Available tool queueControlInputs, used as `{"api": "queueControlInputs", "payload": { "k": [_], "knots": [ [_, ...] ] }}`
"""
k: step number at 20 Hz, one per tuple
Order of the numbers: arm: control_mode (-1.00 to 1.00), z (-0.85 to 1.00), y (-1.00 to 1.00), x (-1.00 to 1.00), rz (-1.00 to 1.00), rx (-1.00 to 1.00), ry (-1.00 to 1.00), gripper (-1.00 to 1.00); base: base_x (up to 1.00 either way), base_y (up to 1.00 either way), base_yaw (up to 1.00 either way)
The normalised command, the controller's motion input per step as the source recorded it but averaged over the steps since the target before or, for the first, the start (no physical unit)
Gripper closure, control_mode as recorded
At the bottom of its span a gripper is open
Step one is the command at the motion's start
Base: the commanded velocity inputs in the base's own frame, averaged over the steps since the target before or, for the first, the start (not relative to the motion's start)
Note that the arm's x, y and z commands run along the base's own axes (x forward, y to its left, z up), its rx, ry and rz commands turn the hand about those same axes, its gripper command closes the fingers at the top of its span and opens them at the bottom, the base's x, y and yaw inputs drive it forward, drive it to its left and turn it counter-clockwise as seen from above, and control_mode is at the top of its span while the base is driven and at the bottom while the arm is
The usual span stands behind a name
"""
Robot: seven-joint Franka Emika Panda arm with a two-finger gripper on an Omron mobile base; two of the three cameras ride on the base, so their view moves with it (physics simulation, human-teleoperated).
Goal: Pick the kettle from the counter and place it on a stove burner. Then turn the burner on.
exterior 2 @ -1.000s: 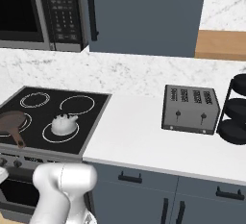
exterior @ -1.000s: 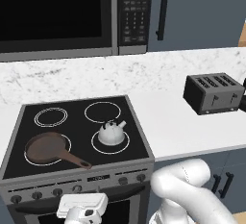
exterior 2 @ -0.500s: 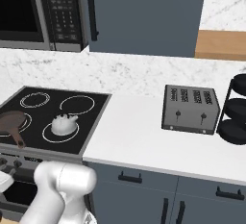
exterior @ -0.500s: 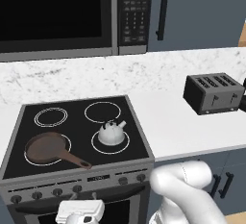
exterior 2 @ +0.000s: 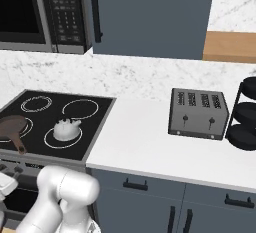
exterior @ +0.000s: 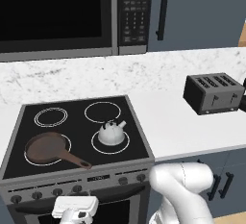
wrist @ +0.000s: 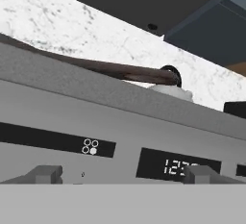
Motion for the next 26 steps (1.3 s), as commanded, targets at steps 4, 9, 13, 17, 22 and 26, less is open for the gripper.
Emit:
{"api": "queueControlInputs", "payload": {
  "k": [4,9,13,17,22,26],
  "knots": [
    [-1.0,-0.32,0.13,0.31,0.0,0.0,0.0,-1.0,0.0,0.0,0.0],
    [-1.0,-0.39,0.25,0.3,0.0,0.0,0.0,-1.0,0.0,0.0,0.0],
    [-1.0,-0.53,0.24,0.18,0.01,0.0,0.0,-1.0,0.0,0.0,0.0],
    [-1.0,-0.35,0.1,0.18,0.03,-0.01,-0.01,-1.0,0.0,0.0,0.0],
    [-1.0,-0.56,0.16,0.06,0.08,-0.13,0.0,-1.0,0.0,0.0,0.0],
    [-1.0,-0.24,0.16,-0.09,0.16,-0.08,-0.01,-1.0,0.0,0.0,0.0]
  ]
}}
